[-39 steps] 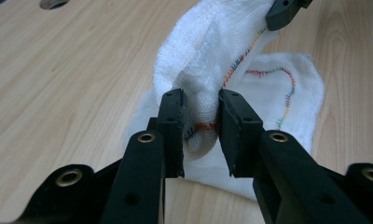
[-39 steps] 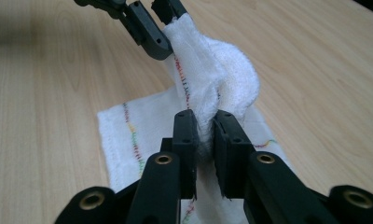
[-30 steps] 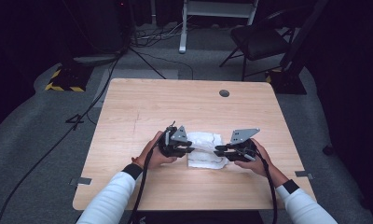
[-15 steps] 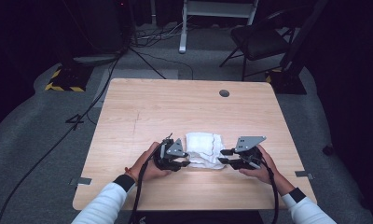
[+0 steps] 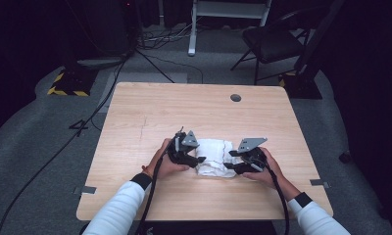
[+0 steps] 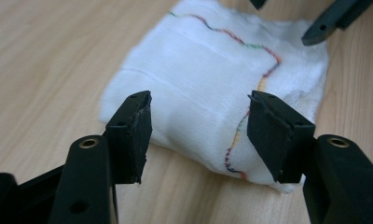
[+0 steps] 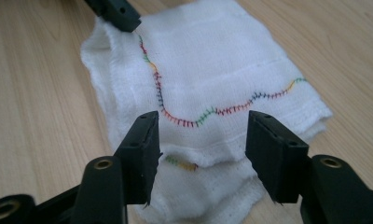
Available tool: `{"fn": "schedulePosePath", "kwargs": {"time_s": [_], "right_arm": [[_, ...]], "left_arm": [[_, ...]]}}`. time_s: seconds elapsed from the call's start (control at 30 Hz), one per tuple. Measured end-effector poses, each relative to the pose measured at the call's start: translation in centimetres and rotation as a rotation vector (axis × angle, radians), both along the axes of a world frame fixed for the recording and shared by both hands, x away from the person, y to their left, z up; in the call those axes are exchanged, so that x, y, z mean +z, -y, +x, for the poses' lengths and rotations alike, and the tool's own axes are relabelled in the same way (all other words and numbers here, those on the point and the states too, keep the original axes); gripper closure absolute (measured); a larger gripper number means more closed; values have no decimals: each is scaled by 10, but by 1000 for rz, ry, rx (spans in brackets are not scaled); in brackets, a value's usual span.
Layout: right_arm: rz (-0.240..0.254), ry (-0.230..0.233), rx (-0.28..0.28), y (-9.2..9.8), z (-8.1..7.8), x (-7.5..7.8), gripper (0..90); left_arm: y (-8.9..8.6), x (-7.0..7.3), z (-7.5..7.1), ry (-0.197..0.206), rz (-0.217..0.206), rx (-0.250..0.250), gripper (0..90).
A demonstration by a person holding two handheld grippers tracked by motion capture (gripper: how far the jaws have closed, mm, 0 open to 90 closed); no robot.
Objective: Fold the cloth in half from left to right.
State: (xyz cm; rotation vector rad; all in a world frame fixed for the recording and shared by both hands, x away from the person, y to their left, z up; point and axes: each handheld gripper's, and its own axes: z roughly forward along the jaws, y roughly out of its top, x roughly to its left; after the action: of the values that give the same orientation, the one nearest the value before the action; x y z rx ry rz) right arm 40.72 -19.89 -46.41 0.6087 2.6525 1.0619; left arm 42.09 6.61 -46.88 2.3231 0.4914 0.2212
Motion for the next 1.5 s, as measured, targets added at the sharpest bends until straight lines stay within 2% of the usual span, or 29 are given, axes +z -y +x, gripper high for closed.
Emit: {"fn": "schedulePosePath", "kwargs": {"time_s": [0.1,0.17,0.27,0.3,0.37,0.47,0.53,0.63,0.73,0.8,0.87,1.0,1.1,1.23,1.37,1.5], "right_arm": [[-5,-19,1,3,1,-6,437],[-14,-30,5,4,1,-9,425],[-66,-31,14,2,-1,-16,412],[-69,-26,17,2,-3,-18,412],[-57,-33,10,4,-3,-19,412],[-17,-72,-9,9,-2,-23,417],[10,-89,-18,13,-4,-25,423],[1,-92,0,16,-10,-25,425],[-4,-94,3,19,-16,-24,421],[-16,-84,2,20,-20,-23,396],[-21,-65,-3,21,-23,-20,369],[11,-27,-13,23,-28,-10,349],[31,-2,-22,21,-28,-3,341],[45,8,-35,15,-25,0,326],[43,2,-43,9,-22,-4,327],[43,-17,-52,4,-19,-10,337]], "left_arm": [[6,-6,-3,2,31,-14,401],[6,-8,-5,-3,31,-15,403],[6,-12,-9,-5,44,-16,405],[7,-15,-11,-5,54,-15,406],[7,-17,-15,9,48,-18,407],[7,-17,-18,8,45,-14,419],[7,-18,-22,-1,30,-32,459],[7,-17,-26,-34,15,-40,443],[4,-13,-32,-27,17,-39,363],[-2,-10,-38,-26,13,-23,293],[-8,-7,-44,-8,26,-18,237],[-22,-4,-55,4,17,8,206],[-34,-4,-61,20,30,35,195],[-48,-6,-68,24,70,45,186],[-61,-10,-73,29,100,91,204],[-74,-11,-78,30,81,116,196]]}}
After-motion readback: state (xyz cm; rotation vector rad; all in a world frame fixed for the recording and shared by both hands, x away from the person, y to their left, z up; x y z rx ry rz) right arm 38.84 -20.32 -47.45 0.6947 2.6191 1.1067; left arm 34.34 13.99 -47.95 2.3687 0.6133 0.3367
